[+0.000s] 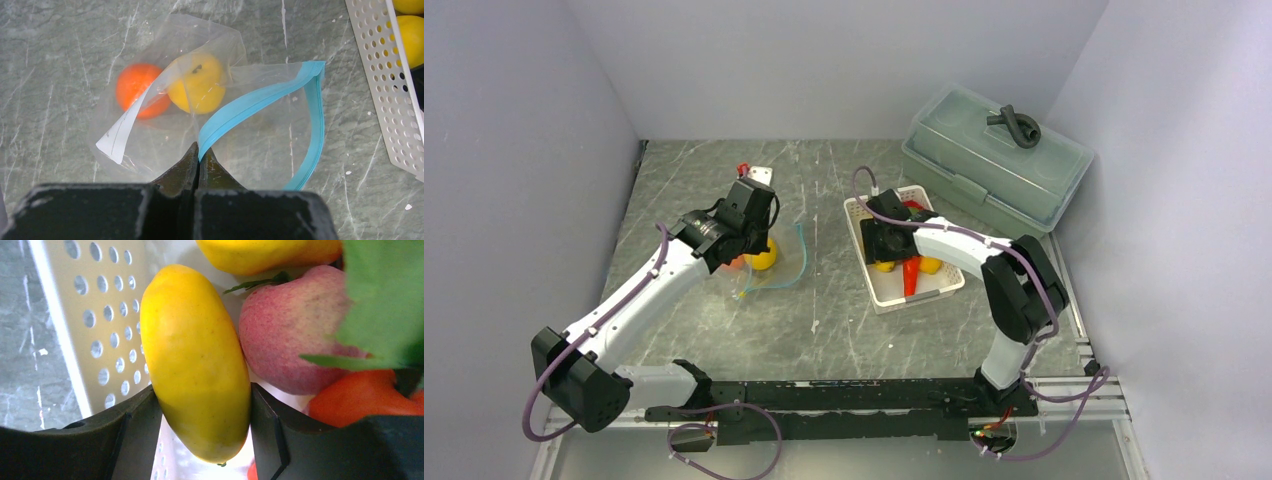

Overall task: Place the food in the zip-top bag and seal the zipper
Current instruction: Pick up the fake fruit from the bin, then place the fake fruit in the zipper food storage bag.

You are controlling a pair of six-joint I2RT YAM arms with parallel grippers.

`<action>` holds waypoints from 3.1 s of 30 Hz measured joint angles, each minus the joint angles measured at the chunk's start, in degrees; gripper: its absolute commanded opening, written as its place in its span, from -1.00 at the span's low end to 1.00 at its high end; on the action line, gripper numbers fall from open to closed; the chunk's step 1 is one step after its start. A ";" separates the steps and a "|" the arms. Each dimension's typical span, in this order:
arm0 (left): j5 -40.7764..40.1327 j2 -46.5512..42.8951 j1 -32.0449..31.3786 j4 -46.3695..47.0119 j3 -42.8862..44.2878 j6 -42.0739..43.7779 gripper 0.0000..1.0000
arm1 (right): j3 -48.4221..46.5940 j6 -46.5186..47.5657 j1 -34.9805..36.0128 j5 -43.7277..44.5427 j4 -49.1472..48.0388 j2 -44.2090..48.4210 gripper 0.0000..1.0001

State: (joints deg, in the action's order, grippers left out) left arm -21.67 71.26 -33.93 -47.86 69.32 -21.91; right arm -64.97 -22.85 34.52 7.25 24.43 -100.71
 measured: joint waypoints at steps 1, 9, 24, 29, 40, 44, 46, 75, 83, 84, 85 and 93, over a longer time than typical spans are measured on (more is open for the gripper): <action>0.00 0.04 0.00 0.00 0.00 0.00 -1.00 | 0.00 -0.02 0.00 0.09 0.24 0.42 -0.31; 0.00 0.26 0.00 0.00 0.00 0.00 -1.00 | -0.09 0.26 0.00 1.81 3.02 9.14 -0.33; 0.00 0.26 0.00 0.00 0.00 0.00 -1.00 | -0.39 4.44 0.50 -4.59 6.10 21.86 -0.34; 0.00 0.33 0.00 0.00 0.00 0.00 -1.00 | -0.44 6.08 2.60 -11.65 6.14 23.80 -0.34; 0.00 0.68 0.00 0.00 0.00 -0.02 -1.00 | -5.03 7.87 10.19 -23.50 6.62 21.24 -0.28; 0.00 0.68 0.00 0.00 0.00 -0.02 -1.00 | -8.20 7.39 11.67 -26.23 6.54 17.31 -0.27; 0.00 0.68 0.00 0.00 0.00 -0.02 -1.00 | -9.49 7.06 12.24 -27.02 6.64 15.54 -0.27; 0.42 0.68 0.00 0.00 0.00 -0.02 -1.00 | -21.92 -9.66 14.40 -27.61 3.65 -0.94 -0.24; 0.48 0.68 0.00 0.00 0.00 -0.02 -1.00 | -22.32 -14.45 14.86 -25.49 1.42 -3.30 -0.13; 0.50 0.68 0.00 0.00 0.00 -0.02 -1.00 | -22.38 -14.93 14.99 -25.22 1.27 -3.56 -0.12; 0.55 0.68 0.00 0.00 0.00 -0.02 -1.00 | -22.43 -15.32 15.04 -25.09 1.07 -3.74 -0.11; 0.81 0.68 0.00 0.00 0.00 -0.02 -1.00 | -22.71 -18.51 16.22 -23.12 -1.25 -4.98 0.10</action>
State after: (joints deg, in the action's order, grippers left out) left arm -20.86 71.94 -33.93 -47.86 69.32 -21.93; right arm -87.68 -41.36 50.74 -15.88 23.18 -105.69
